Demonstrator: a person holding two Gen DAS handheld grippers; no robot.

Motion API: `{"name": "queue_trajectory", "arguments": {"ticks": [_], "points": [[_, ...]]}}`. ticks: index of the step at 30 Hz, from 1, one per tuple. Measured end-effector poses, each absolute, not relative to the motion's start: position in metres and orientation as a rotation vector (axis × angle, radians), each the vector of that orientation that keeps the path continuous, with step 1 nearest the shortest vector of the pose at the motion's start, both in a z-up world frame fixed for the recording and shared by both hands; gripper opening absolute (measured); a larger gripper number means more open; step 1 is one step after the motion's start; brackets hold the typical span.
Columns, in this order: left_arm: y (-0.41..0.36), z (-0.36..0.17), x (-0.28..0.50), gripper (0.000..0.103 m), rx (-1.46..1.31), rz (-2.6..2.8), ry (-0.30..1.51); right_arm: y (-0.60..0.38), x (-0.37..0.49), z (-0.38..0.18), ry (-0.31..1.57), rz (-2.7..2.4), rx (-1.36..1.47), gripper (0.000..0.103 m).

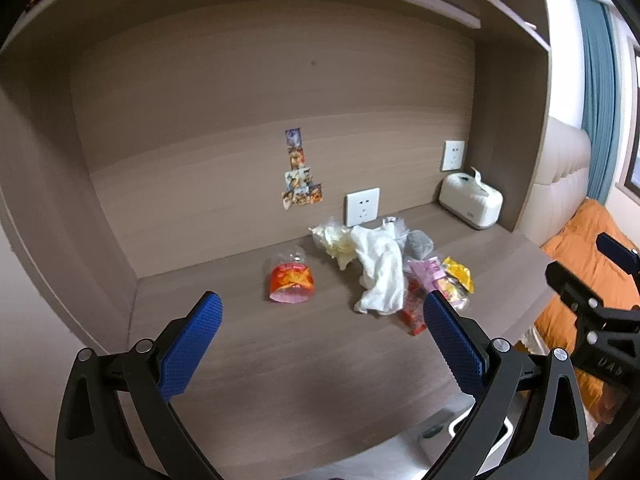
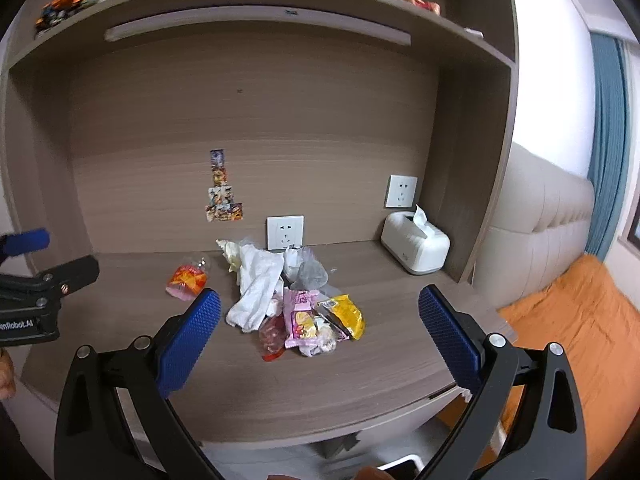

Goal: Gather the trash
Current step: 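Move both grippers toward the trash pile on the desk, then grasp the white tissue with the left gripper while the right grasps the silver wrapper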

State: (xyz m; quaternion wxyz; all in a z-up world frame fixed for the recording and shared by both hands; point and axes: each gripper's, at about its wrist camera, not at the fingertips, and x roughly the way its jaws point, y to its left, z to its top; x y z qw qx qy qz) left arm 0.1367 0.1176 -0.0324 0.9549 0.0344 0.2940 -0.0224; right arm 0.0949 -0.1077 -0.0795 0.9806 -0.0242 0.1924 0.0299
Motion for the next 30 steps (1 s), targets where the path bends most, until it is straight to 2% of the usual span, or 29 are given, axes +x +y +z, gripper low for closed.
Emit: {"name": "queue_trajectory", "arguments": {"ticks": [17,30], "points": [[0.155,-0.086,0.220,0.098,0.137,-0.065,0.596,-0.078,0.179,-0.127,0.502,0.091,0.012,0.099],[0.152,-0.146,0.285,0.098,0.135,-0.165,0.691,-0.074,0.246,-0.179,0.609,-0.013,-0.012,0.099]]}}
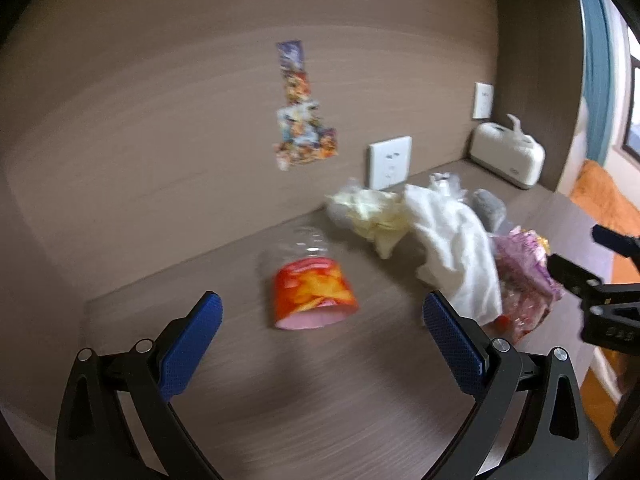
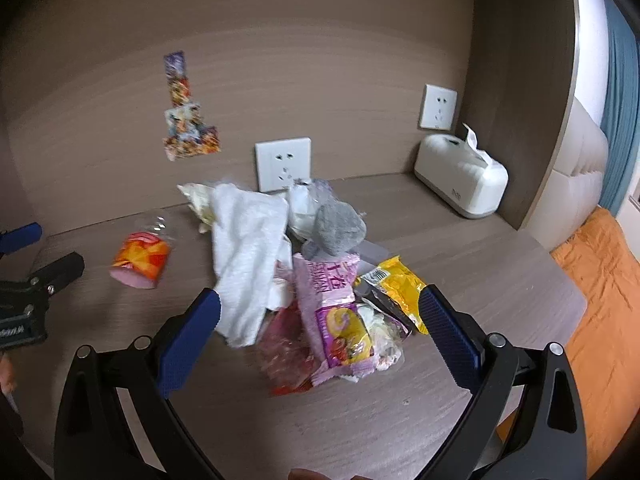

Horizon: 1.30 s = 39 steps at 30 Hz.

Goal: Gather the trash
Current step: 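Grasp the white tissue with the left gripper while the right grasps the silver wrapper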

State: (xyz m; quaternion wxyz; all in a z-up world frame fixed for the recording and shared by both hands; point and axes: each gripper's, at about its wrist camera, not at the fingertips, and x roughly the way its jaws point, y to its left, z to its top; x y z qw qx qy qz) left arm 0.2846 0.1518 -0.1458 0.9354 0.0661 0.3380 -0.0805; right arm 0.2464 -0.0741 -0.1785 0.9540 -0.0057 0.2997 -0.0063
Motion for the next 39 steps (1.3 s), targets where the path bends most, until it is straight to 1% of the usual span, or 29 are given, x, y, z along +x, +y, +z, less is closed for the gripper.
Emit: {"name": "queue_trajectory", "arguments": {"ticks": [8,11,15,17,19,20,21,22,24,29,30,31,33,35,39], "points": [[0.100,-0.177,0.311,0.098,0.184,-0.352,0.702,-0.079,0.265,-0.201,0.648,-0.050,-0.096,0.099],[0.087,-0.187,0.319,0.091,0.200,-0.429,0.715,-0.078,0.269,-0.207,0.648,-0.075,-0.136,0.098],[0.075,-0.200,0.329,0.085,0.214,-0.489,0.733,-0.086,0.277,-0.214,0.680,-0.071,-0.113,0.090],[0.071,-0.206,0.333,0.077,0.224,-0.509,0.748,-0.089,0.281,-0.218,0.700,-0.062,-0.104,0.083],[0.066,-0.214,0.338,0.059,0.231,-0.550,0.779,-0.090,0.283,-0.223,0.719,-0.052,-0.106,0.067],[0.064,-0.219,0.339,0.054,0.233,-0.572,0.797,-0.090,0.284,-0.225,0.733,-0.038,-0.101,0.062],[0.061,-0.223,0.340,0.046,0.237,-0.595,0.812,-0.089,0.285,-0.228,0.743,-0.029,-0.098,0.046],[0.060,-0.226,0.341,0.038,0.242,-0.610,0.826,-0.089,0.286,-0.231,0.748,-0.028,-0.097,0.034],[0.055,-0.232,0.342,0.031,0.247,-0.623,0.857,-0.089,0.285,-0.232,0.743,-0.023,-0.091,0.019],[0.053,-0.230,0.341,0.030,0.251,-0.609,0.855,-0.094,0.283,-0.225,0.733,-0.037,-0.059,0.018],[0.055,-0.229,0.340,0.024,0.249,-0.608,0.855,-0.094,0.281,-0.222,0.725,-0.035,-0.054,0.018],[0.055,-0.227,0.340,0.016,0.248,-0.612,0.860,-0.095,0.279,-0.218,0.716,-0.036,-0.054,0.017],[0.056,-0.224,0.339,0.007,0.244,-0.612,0.851,-0.095,0.275,-0.206,0.694,-0.038,-0.053,0.017],[0.057,-0.218,0.339,0.004,0.230,-0.630,0.854,-0.096,0.271,-0.193,0.675,-0.036,-0.046,0.017],[0.062,-0.200,0.334,0.003,0.207,-0.621,0.821,-0.097,0.261,-0.173,0.643,-0.041,-0.042,0.017]]}}
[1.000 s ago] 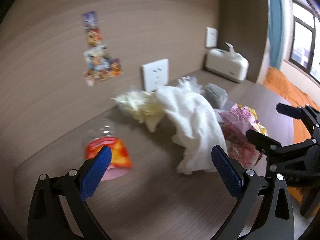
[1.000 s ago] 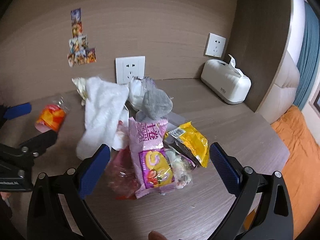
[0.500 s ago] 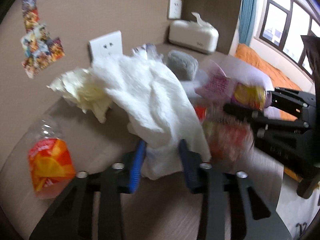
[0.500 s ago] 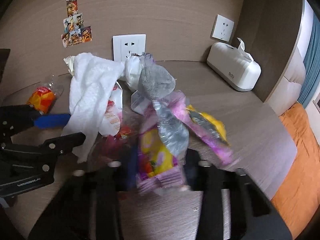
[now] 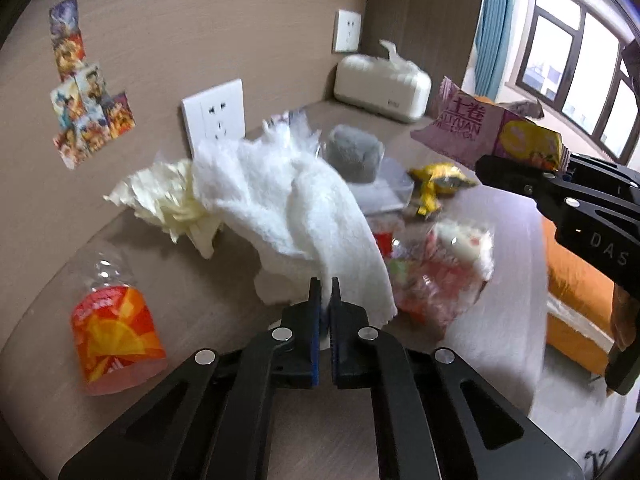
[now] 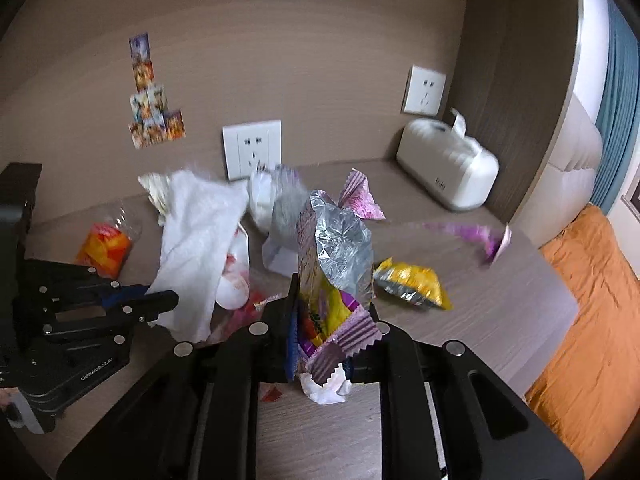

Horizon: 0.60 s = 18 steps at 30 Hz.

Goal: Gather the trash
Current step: 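Grasp the white tissue with the left gripper while the right grasps the silver wrapper, then carry the tissue and silver wrapper in both grippers down toward the white bin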

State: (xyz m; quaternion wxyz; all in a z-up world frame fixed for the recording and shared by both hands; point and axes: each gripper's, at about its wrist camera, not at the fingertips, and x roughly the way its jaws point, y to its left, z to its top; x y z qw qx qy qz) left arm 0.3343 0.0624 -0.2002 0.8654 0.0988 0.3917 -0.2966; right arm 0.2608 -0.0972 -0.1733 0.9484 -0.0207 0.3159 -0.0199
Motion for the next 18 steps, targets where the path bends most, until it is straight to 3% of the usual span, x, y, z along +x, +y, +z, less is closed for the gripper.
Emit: {"name": "queue_trajectory", "arguments": {"ticks": [18], "points": [[0.038,-0.076,0.291,0.003,0.262,-0.640,0.595,-0.117,0.185,-0.094,0.490,-0.071,0.014,0.017]]}}
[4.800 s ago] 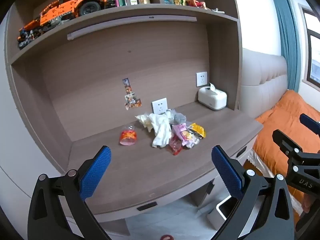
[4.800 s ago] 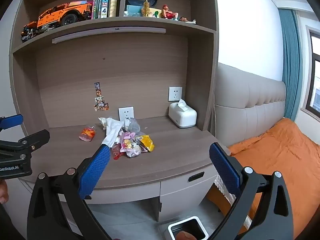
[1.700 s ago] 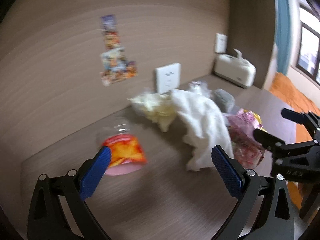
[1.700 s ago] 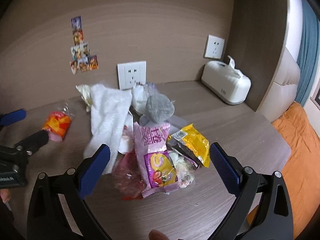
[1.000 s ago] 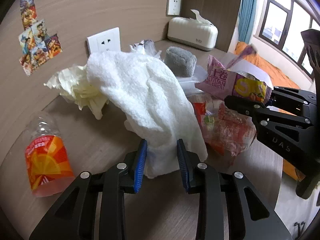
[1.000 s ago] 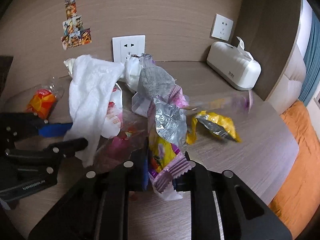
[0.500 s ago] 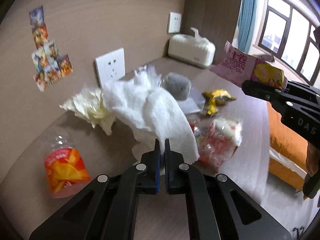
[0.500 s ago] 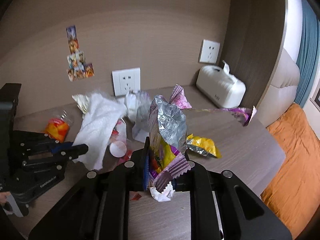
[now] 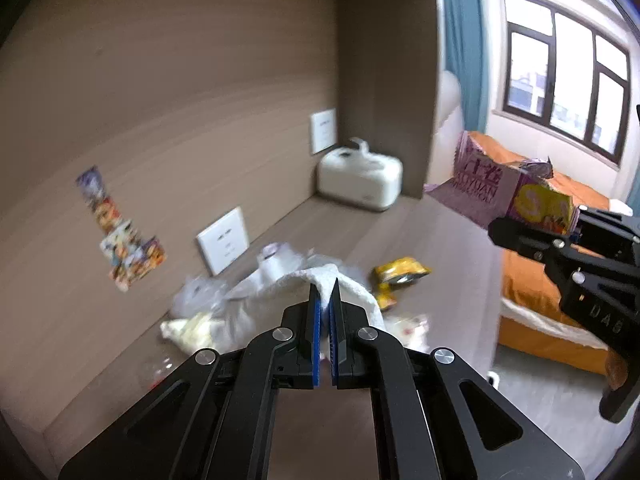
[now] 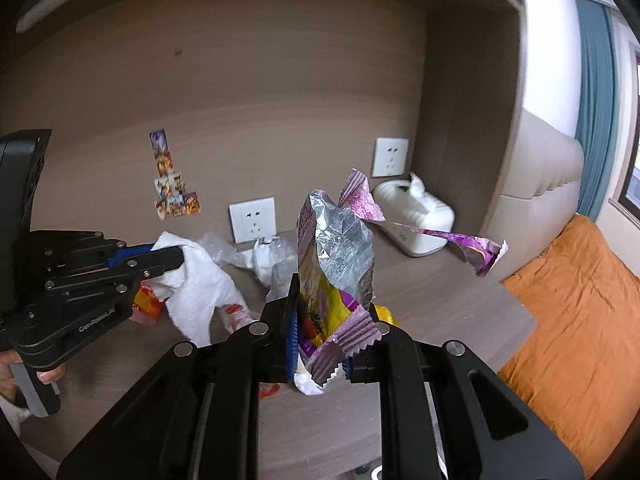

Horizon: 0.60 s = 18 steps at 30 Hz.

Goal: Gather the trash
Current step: 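Carry the tissue and silver wrapper in both grippers down toward the white bin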

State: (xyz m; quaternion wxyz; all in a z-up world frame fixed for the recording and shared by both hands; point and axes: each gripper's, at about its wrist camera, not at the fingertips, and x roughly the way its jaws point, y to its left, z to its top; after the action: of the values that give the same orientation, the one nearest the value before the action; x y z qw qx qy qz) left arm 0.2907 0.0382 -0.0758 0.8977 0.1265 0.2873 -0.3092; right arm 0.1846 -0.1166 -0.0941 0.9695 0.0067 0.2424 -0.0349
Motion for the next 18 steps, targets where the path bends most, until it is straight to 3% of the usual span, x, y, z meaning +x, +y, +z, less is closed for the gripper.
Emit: {"name": "queue_trajectory", "arguments": {"ticks": [18], "points": [[-0.100,-0.038,0.193,0.003,0.271,-0.754,0.506,-0.241,0.086,-0.100,0.496,-0.142,0.074,0.017]]}}
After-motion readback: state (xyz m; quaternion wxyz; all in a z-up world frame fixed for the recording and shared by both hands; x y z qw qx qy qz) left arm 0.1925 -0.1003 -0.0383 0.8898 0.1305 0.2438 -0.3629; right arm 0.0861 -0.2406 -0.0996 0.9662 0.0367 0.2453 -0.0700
